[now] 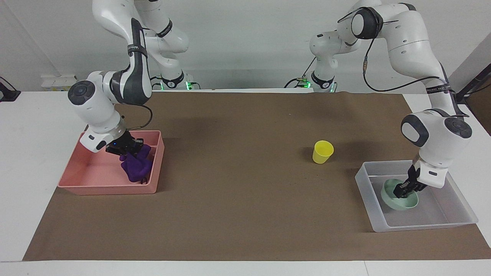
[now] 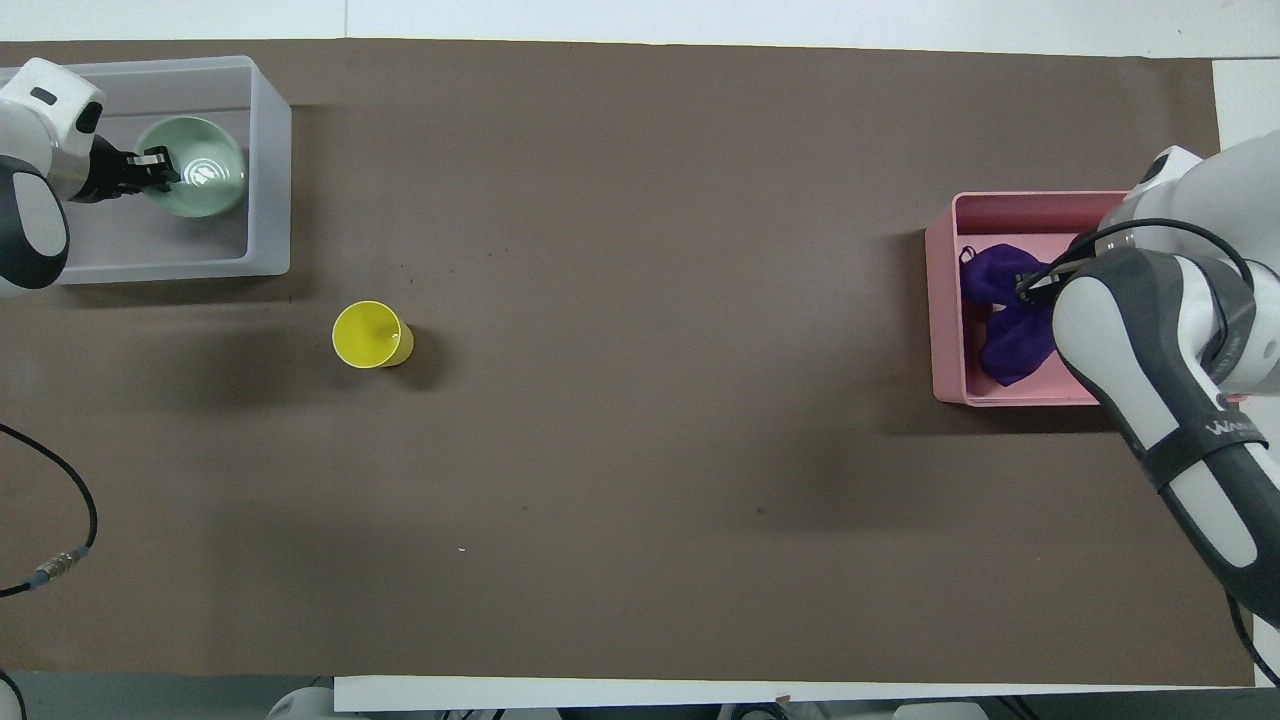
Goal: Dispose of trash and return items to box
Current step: 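Carry the bowl to the clear bin while the right gripper carries the cloth, then release the bowl and the cloth, opening both grippers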
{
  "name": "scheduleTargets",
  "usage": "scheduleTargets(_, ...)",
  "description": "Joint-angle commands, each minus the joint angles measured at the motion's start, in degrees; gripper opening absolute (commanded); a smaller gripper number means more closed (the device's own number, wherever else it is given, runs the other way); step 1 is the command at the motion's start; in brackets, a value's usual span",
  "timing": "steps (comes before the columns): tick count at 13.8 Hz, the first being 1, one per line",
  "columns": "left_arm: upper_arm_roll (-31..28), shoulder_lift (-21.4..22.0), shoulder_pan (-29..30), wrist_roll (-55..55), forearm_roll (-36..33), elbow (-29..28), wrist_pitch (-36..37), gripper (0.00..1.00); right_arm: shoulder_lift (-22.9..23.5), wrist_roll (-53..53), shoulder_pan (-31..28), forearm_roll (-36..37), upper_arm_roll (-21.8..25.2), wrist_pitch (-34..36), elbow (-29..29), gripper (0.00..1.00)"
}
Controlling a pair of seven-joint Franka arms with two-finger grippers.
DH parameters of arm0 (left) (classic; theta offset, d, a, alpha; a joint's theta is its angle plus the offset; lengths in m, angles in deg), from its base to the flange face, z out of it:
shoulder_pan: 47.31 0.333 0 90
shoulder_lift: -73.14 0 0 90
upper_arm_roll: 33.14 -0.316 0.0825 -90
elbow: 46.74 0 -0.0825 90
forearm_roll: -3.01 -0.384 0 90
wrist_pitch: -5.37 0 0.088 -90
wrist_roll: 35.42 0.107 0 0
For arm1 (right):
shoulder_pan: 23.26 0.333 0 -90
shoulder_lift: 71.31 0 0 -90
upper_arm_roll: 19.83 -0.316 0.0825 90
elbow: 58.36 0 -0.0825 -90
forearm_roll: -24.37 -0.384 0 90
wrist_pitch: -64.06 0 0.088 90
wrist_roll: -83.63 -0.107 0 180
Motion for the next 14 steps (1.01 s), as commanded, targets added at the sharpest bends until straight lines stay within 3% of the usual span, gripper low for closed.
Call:
scheduleTargets(1,0.0,0.0,0.2,0.6,-0.1,-0.9,-2.0,0.50,-0.9,1.6,-0.4,-0.4,-0.5,-0.2,0.8,0.60)
scheduleTargets(2,0.0,-0.1,0.1,0.5,0.0,-0.1,-1.3,0.55,-0.9,1.6,-0.5,-0.4,-0.7,0.5,0.4,0.76)
scheduleTargets(3,0.0,-0.2,-0.4,0.4,0.0,1.5,-0.4,0.67,-1.2,1.4,-0.4,-0.4,-1.0,0.8,0.1,0.86)
scheduleTargets(4,0.0,-0.2,-0.7,0.2,0.0,2.8,1.4,0.76,-1.5,1.2,-0.4,-0.4,-1.2,1.0,-0.2,0.89)
scheduleTargets(6,-0.2,1.6,-0.9,0.2,0.0,4.9,7.0,0.82,-2.2,0.9,0.6,-0.5,-1.2,4.2,-2.8,0.99)
scheduleTargets(7,-0.2,4.3,-0.8,0.3,0.0,5.4,10.0,0.84,-2.4,0.9,1.3,-0.5,-1.2,6.7,-4.6,0.99)
scheduleTargets(9,0.1,10.2,-0.9,-0.3,0.0,4.7,14.3,1.00,-3.7,0.9,2.9,-0.7,-1.2,11.6,-7.8,0.99)
scheduleTargets(14,0.6,26.2,-3.2,0.4,0.0,4.1,41.7,1.00,-9.1,-0.6,5.0,-2.4,-1.3,20.9,-9.6,0.99)
